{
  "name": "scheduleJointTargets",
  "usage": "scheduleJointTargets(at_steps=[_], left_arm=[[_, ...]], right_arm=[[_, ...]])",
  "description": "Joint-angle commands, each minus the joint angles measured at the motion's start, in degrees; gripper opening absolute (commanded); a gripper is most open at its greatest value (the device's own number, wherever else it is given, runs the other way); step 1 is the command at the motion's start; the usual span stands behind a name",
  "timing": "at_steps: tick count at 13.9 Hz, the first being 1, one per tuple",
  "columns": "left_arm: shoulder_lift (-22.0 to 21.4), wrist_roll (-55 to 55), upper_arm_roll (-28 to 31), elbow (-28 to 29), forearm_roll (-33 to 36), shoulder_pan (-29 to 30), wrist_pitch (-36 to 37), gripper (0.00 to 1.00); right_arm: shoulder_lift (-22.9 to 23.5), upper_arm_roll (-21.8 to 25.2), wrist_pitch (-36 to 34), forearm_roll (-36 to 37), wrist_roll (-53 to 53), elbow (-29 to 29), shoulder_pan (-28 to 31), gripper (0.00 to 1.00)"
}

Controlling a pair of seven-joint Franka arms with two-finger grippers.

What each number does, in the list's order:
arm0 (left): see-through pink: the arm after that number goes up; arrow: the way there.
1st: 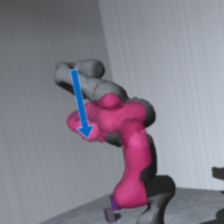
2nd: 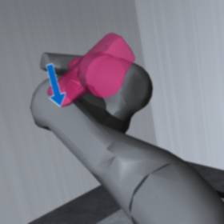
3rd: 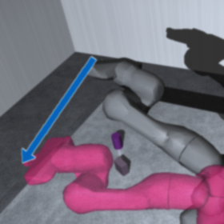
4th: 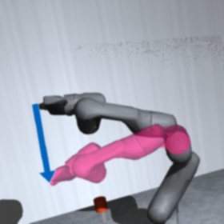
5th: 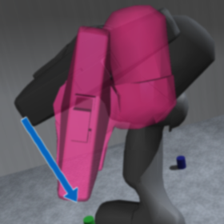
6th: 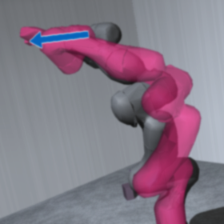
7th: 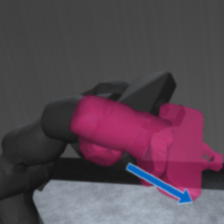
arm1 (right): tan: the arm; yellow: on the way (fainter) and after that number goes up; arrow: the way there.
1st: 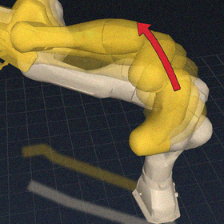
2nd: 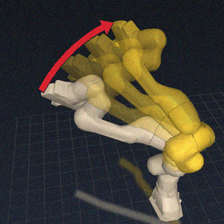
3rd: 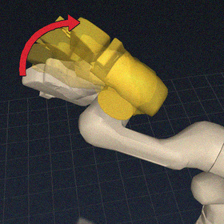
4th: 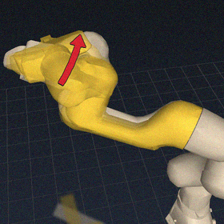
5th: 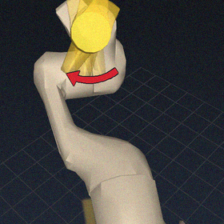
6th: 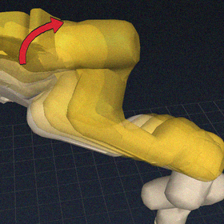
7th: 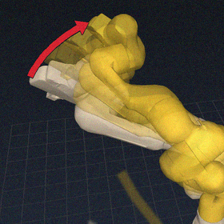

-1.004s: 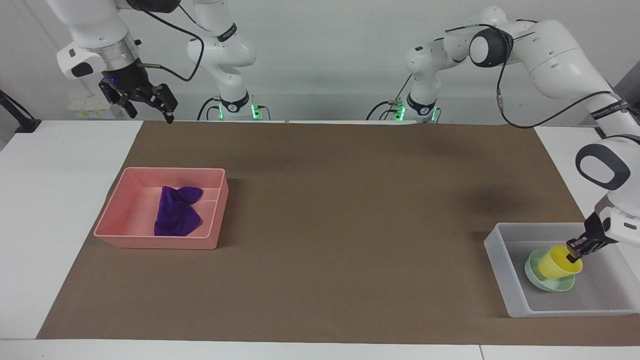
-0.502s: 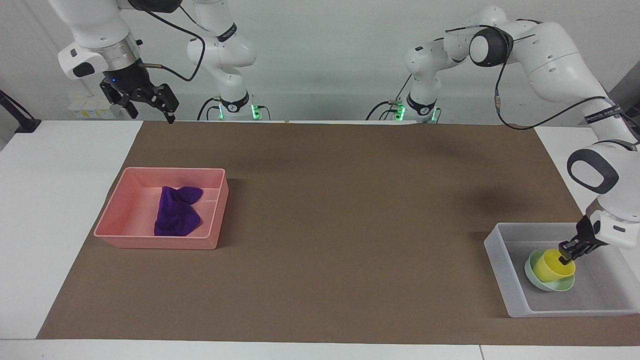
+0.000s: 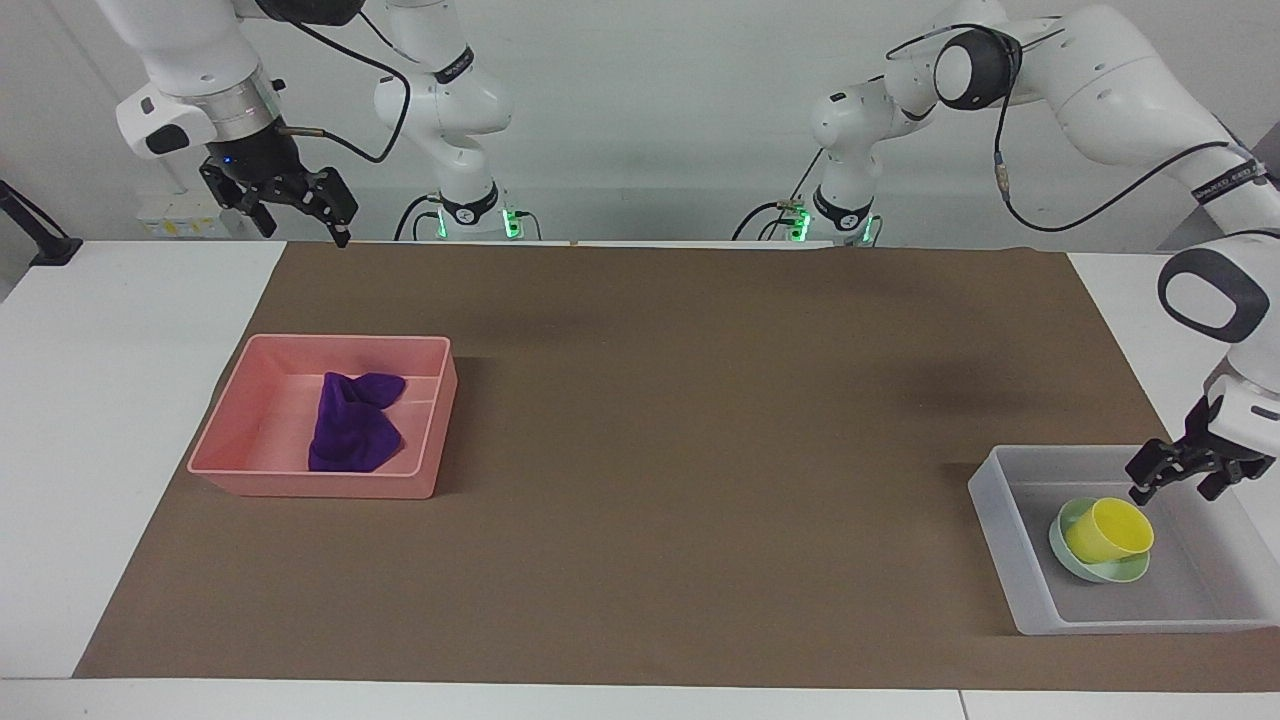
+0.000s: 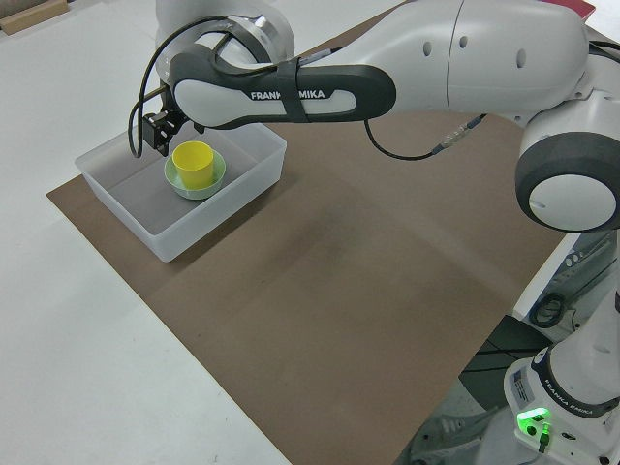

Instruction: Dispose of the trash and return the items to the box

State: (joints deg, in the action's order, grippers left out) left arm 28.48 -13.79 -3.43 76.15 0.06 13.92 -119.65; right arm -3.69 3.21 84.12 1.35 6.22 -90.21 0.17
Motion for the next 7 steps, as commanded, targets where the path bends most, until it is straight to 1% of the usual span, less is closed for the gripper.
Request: scheduleJointTargets(at_steps=[1,5,7], left_arm=[[-11.22,-0.19,0.53,12.32,1.26,-3.19,0.47,1.00],[-22.47,1.22,0.53,24.02,1.17,-8.64,0.73,1.00],[-26.53,2.62,0.53,27.28,1.17,-11.89,1.78,1.00]], right_arm=[[-1.14,-0.14,1.13,-0.29,-1.12,-1.55,0.44,1.00],[-1.14,-0.14,1.13,-0.29,-0.77,-1.55,0.27,1.00],[-1.14,-0.14,2.44,-0.29,-1.03,-1.55,0.44,1.00]])
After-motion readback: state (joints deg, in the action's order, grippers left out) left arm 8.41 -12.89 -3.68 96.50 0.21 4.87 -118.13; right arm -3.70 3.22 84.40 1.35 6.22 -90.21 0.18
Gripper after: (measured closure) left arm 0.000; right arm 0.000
